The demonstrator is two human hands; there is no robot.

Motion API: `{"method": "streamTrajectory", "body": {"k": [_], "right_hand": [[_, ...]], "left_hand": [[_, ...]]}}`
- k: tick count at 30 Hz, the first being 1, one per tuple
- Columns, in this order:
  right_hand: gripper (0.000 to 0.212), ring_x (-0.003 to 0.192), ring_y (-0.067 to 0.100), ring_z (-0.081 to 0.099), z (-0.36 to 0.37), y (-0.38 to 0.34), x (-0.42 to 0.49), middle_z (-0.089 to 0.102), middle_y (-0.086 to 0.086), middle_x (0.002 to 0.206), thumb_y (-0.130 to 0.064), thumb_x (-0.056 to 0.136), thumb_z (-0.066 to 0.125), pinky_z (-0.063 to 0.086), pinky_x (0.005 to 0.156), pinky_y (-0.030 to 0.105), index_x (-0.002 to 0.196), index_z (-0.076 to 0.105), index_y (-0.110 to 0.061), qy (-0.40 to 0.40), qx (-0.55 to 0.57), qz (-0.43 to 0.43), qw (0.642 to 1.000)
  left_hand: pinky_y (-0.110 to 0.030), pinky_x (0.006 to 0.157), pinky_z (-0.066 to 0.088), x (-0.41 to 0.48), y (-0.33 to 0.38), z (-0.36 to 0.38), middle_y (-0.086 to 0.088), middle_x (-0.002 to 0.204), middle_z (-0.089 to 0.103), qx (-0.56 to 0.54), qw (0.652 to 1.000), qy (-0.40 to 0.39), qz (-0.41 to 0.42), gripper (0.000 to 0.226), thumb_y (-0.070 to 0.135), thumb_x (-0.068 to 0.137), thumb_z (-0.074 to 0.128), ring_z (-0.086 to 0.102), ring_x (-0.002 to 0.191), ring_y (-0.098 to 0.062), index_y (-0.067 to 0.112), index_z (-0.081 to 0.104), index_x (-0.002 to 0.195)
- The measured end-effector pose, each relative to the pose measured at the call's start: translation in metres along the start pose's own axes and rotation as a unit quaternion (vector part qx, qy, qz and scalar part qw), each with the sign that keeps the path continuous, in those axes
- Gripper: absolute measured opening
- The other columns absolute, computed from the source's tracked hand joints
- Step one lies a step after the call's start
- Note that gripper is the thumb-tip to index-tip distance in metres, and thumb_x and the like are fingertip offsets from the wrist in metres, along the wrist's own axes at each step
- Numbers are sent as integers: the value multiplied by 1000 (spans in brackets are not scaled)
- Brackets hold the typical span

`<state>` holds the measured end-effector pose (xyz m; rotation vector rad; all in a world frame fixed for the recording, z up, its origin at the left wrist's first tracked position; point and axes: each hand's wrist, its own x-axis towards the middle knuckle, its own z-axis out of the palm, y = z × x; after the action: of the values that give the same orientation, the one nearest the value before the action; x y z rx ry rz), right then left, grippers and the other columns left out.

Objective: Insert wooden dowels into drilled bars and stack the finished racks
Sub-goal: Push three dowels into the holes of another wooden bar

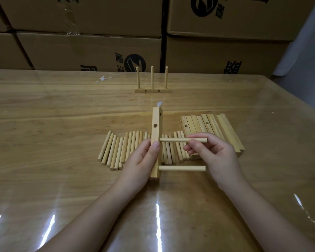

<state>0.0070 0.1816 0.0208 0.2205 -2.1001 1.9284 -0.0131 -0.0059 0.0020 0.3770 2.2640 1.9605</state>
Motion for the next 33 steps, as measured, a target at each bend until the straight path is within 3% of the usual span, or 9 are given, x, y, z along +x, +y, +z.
{"method": "streamTrajectory", "body": {"k": [3, 7, 11, 15, 21, 26, 29, 33], "right_hand": [[12, 70, 12, 66, -1, 1, 0, 71, 4, 77, -12, 84, 61, 52, 68, 17, 92, 69, -10, -2, -27, -9, 1000], [16, 69, 11, 66, 0, 2, -1, 71, 0, 75, -26, 79, 60, 52, 68, 18, 89, 69, -17, -12, -51, -15, 999], [16, 69, 10, 66, 1, 5, 0, 71, -1, 75, -27, 80, 59, 51, 67, 17, 89, 68, -17, -13, -58, -19, 998], [15, 70, 8, 65, 0, 5, 0, 70, -4, 75, -31, 81, 57, 52, 68, 18, 88, 67, -22, -14, -89, -33, 995], [21, 69, 6, 63, -1, 6, 0, 67, -4, 72, -39, 82, 53, 51, 68, 19, 83, 67, -22, -18, -130, -47, 990], [32, 67, 7, 62, -1, 6, 0, 67, 0, 70, -46, 80, 51, 51, 67, 21, 82, 67, -19, -21, -122, -31, 992], [27, 70, 7, 63, 1, 6, -1, 68, -4, 75, -42, 81, 52, 51, 69, 18, 91, 65, -21, -33, -102, -24, 994], [20, 74, 10, 63, -4, 5, 0, 66, -4, 82, -42, 87, 58, 53, 70, 24, 102, 61, -29, 10, -98, -59, 993]], "left_hand": [[-46, 76, 49, -1, 1, 0, -15, 89, 61, 22, 1000, -4, 12, 51, 63, 79, 41, 58, 83, -32, 22, 61, 101], [-31, 69, 44, -1, 1, -1, 5, 72, 54, 37, 999, -7, 5, 50, 64, 78, 40, 52, 69, -12, 21, 60, 94], [-31, 71, 45, 1, 0, -1, -3, 78, 56, 32, 999, -11, -1, 47, 58, 83, 40, 53, 73, -17, 19, 61, 98], [-18, 63, 42, 0, 0, -1, 15, 68, 51, 35, 999, -9, 0, 48, 62, 80, 40, 50, 67, -5, 22, 60, 93], [-15, 60, 40, -1, 1, -1, 17, 65, 51, 38, 999, -8, 2, 44, 64, 78, 39, 48, 63, -1, 26, 59, 89], [-15, 63, 43, 0, 1, -2, 16, 69, 54, 33, 999, -13, -8, 47, 66, 77, 40, 52, 68, -2, 27, 61, 91], [-24, 66, 45, 1, -1, -3, 9, 74, 58, 5, 1000, -15, -23, 44, 65, 83, 42, 55, 70, -7, 27, 63, 91], [-27, 53, 42, 2, -1, -4, 8, 64, 57, -34, 999, -9, -33, 35, 64, 84, 46, 53, 55, -7, 35, 64, 81]]}}
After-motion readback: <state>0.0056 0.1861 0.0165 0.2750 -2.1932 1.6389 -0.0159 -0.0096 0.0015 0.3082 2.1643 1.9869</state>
